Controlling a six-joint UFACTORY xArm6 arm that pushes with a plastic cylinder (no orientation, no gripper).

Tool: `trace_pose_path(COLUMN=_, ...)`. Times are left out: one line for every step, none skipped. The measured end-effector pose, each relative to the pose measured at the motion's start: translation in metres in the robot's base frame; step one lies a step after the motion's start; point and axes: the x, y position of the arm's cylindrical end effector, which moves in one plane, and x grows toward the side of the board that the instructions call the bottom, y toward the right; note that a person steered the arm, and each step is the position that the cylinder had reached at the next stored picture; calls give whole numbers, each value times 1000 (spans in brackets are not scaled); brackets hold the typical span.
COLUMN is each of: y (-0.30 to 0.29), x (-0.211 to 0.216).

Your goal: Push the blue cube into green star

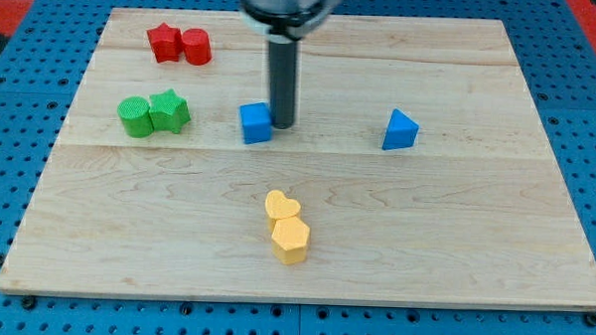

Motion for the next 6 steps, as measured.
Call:
trace_pose_path(y=13, x=0)
trace_pose_path(y=20, x=4)
trace_pose_path(y=-12, x=9)
trace_pose_path(y=-19, x=13)
trace_pose_path(y=-42, x=13)
trace_pose_path(y=-32, x=10)
